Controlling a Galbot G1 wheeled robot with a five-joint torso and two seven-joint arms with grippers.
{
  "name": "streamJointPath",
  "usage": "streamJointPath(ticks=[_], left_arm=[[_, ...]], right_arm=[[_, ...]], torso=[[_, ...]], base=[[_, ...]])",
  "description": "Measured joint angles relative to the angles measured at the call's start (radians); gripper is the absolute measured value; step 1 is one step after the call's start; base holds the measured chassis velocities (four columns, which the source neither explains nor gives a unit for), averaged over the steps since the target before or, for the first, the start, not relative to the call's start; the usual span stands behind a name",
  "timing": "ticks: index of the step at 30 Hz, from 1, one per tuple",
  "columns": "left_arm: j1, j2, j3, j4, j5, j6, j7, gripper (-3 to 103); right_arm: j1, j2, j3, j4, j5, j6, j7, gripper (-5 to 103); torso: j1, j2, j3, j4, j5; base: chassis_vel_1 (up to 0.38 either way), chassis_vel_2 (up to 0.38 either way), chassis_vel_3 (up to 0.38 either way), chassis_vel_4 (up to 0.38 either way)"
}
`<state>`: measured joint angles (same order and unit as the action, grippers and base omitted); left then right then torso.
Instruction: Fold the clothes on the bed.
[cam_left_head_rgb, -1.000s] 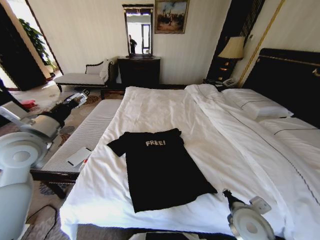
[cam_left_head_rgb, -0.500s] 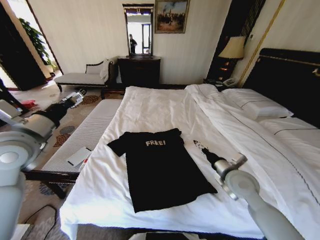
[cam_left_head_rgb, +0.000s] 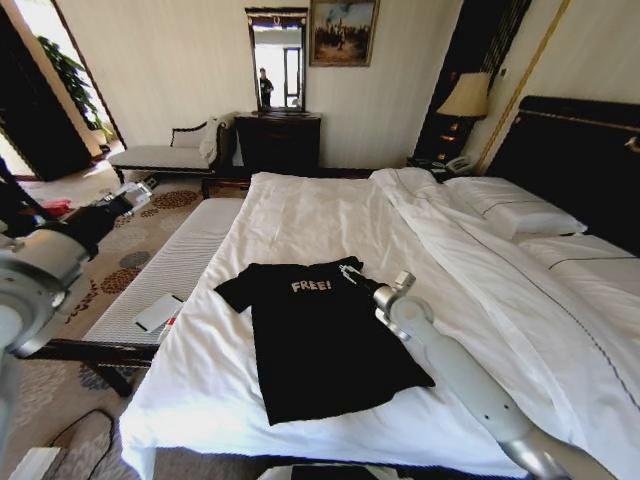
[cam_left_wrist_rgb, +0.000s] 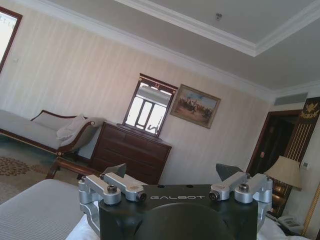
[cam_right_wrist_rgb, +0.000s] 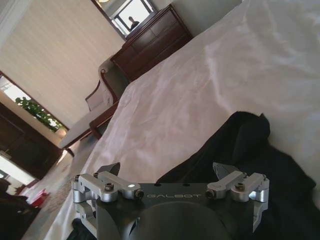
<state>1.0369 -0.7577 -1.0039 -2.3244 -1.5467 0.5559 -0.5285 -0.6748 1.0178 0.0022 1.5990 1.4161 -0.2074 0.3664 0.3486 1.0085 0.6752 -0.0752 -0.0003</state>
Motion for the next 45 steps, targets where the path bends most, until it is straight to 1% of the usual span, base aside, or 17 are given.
streamJointPath(ticks=[2, 8, 10, 11, 12, 18, 21, 23, 24, 26, 30, 33, 35, 36, 38, 42, 45], left_arm=[[0.005, -0.001, -0.001, -0.001, 0.002, 0.0, 0.0, 100], [0.005, 0.002, -0.006, 0.004, 0.003, 0.001, 0.0, 100], [0.004, 0.002, -0.006, 0.008, 0.003, 0.001, -0.001, 100], [0.004, 0.002, -0.006, 0.008, 0.003, 0.001, -0.001, 100], [0.004, 0.001, -0.006, 0.008, 0.004, 0.001, -0.001, 100], [0.005, -0.002, -0.006, 0.011, 0.007, 0.002, -0.001, 100], [0.008, -0.004, -0.009, 0.011, 0.008, 0.002, -0.002, 100], [0.011, -0.005, -0.01, 0.008, 0.008, 0.002, -0.002, 100], [0.011, -0.005, -0.01, 0.008, 0.008, 0.002, -0.002, 100], [0.014, -0.008, -0.01, 0.005, 0.01, 0.002, -0.002, 100], [0.017, -0.009, -0.01, -0.001, 0.011, 0.002, -0.002, 100], [0.019, -0.009, -0.012, -0.005, 0.011, 0.002, -0.002, 100], [0.021, -0.009, -0.013, -0.006, 0.011, 0.002, -0.002, 100], [0.025, -0.009, -0.017, -0.008, 0.012, 0.002, -0.003, 100], [0.027, -0.009, -0.02, -0.008, 0.012, 0.002, -0.003, 100], [0.039, -0.013, -0.032, -0.012, 0.012, 0.002, -0.003, 100], [0.044, -0.014, -0.038, -0.014, 0.012, 0.002, -0.003, 100]], right_arm=[[0.055, 0.024, -0.021, -0.104, -0.043, 0.019, -0.011, 100], [0.136, 0.086, -0.045, -0.265, -0.067, 0.022, -0.011, 100], [0.167, 0.127, -0.053, -0.334, -0.082, 0.022, -0.018, 100], [0.185, 0.15, -0.056, -0.375, -0.089, 0.022, -0.022, 103], [0.195, 0.164, -0.058, -0.402, -0.094, 0.022, -0.025, 100], [0.236, 0.2, -0.066, -0.515, -0.136, 0.022, -0.043, 98], [0.254, 0.207, -0.066, -0.561, -0.158, 0.025, -0.043, 94], [0.261, 0.203, -0.066, -0.573, -0.162, 0.026, -0.041, 84], [0.261, 0.203, -0.066, -0.573, -0.162, 0.026, -0.041, 84], [0.268, 0.194, -0.065, -0.583, -0.167, 0.026, -0.04, 73], [0.277, 0.184, -0.066, -0.602, -0.179, 0.024, -0.038, 71], [0.286, 0.18, -0.067, -0.623, -0.188, 0.021, -0.038, 57], [0.287, 0.18, -0.069, -0.628, -0.192, 0.02, -0.039, 57], [0.29, 0.18, -0.072, -0.636, -0.2, 0.017, -0.04, 46], [0.292, 0.181, -0.075, -0.641, -0.206, 0.016, -0.041, 46], [0.311, 0.194, -0.084, -0.667, -0.225, 0.014, -0.051, 25], [0.32, 0.199, -0.086, -0.676, -0.231, 0.015, -0.058, 19]], torso=[[0.0, 0.0, 0.0, 0.0, 0.0], [0.0, 0.0, 0.0, -0.0004, 0.0003], [0.0, 0.0, 0.0, 0.0, 0.0002], [0.0, 0.0, 0.0, 0.0003, 0.0002], [0.0, 0.0, 0.0, 0.0004, 0.0002], [0.0, 0.0, 0.0, -0.0001, 0.0002], [0.0, 0.0, 0.0, -0.0002, 0.0003], [0.0, 0.0, 0.0, -0.0001, 0.0002], [0.0, 0.0, 0.0, -0.0001, 0.0002], [0.0, 0.0, 0.0, -0.0001, 0.0002], [0.0, 0.0, 0.0, -0.0001, 0.0003], [0.0, 0.0, 0.0, -0.0002, 0.0003], [0.0, 0.0, 0.0, 0.0, 0.0003], [0.0, 0.0, 0.0, 0.0, 0.0003], [0.0, 0.0, 0.0, 0.0, 0.0003], [0.0, 0.0, 0.0, 0.0001, 0.0003], [0.0, 0.0, 0.0, 0.0002, 0.0003]], base=[[0.0, 0.0, 0.0, 0.0], [0.0, 0.0, 0.0, 0.0], [0.0, 0.0, 0.0, 0.0], [0.0, 0.0, 0.0, 0.0], [0.0, 0.0, 0.0, 0.0], [0.0, 0.0, 0.0, 0.0], [0.0, 0.0, 0.0, 0.0], [0.0, 0.0, 0.0, 0.0], [0.0, 0.0, 0.0, 0.0], [0.0, 0.0, 0.0, 0.0], [0.0, 0.0, 0.0, 0.0], [0.0, 0.0, 0.0, 0.0], [0.0, 0.0, 0.0, 0.0], [0.0, 0.0, 0.0, 0.0], [0.0, 0.0, 0.0, 0.0], [0.0, 0.0, 0.0, 0.0], [0.0, 0.0, 0.0, 0.0]])
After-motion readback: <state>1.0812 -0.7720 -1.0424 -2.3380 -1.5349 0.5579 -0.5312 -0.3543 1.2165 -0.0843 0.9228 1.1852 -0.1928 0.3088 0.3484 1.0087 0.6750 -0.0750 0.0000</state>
